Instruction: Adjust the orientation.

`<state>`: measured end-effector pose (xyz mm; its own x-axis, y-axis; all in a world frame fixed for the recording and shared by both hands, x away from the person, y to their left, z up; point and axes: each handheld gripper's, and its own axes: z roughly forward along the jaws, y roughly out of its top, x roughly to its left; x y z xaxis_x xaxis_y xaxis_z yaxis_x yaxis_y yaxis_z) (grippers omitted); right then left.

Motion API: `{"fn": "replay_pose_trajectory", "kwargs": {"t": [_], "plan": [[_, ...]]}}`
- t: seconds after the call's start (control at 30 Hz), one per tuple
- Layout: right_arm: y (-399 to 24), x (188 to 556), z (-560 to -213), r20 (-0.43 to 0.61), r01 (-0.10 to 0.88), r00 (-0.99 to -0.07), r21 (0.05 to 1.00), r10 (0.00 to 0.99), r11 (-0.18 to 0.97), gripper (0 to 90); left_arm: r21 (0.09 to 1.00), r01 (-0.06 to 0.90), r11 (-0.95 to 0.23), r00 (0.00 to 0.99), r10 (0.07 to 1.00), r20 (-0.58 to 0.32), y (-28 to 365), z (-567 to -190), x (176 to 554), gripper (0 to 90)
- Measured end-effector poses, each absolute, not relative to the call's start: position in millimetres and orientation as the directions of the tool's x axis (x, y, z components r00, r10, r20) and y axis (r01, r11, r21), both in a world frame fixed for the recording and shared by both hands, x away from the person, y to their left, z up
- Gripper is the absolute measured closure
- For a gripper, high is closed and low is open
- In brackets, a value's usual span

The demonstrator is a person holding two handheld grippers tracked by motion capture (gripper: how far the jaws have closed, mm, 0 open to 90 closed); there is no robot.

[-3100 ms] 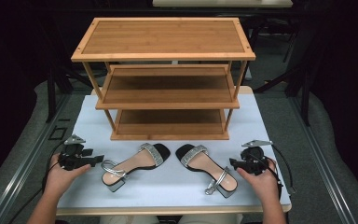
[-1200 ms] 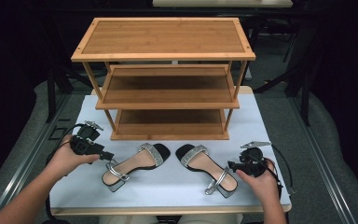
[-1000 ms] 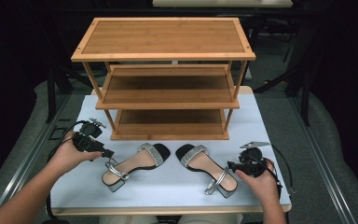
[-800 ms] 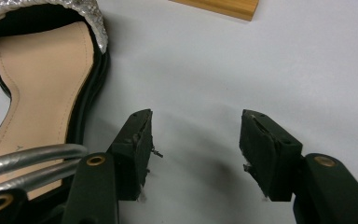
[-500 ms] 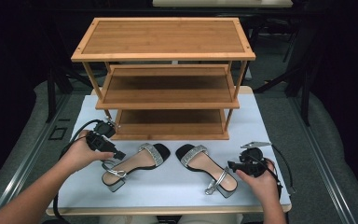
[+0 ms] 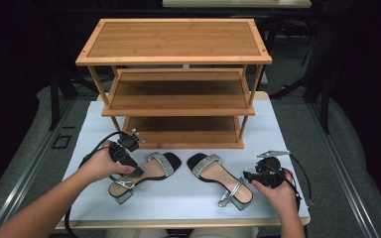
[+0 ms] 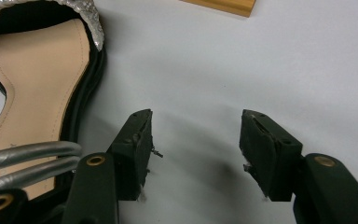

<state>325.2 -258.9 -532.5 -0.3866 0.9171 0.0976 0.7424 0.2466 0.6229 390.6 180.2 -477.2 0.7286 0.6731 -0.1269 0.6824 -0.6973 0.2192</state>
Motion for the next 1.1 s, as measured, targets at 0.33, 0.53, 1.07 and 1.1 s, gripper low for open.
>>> {"fn": "replay_pose_trajectory", "kwargs": {"t": [0.33,0.53,1.07,1.1], "plan": [[-258.5,325.7,-533.9,0.099,0.746,-0.387,0.618,0.917,0.248,43.9,0.160,0.666,-0.729,0.746,0.654,-0.127,170.1,-488.3,392.6,31.0],[-258.3,325.7,-534.1,0.099,0.746,-0.388,0.618,0.916,0.248,43.9,0.130,0.660,-0.740,0.751,0.649,-0.122,166.2,-493.3,394.0,30.2],[-258.6,326.0,-535.8,0.105,0.753,-0.382,0.612,0.918,0.243,43.9,0.087,0.661,-0.745,0.749,0.650,-0.127,164.6,-502.6,394.8,33.3],[-258.8,326.2,-536.0,0.107,0.752,-0.386,0.612,0.916,0.245,43.9,0.086,0.660,-0.747,0.750,0.648,-0.130,164.8,-503.2,395.0,33.6]]}}
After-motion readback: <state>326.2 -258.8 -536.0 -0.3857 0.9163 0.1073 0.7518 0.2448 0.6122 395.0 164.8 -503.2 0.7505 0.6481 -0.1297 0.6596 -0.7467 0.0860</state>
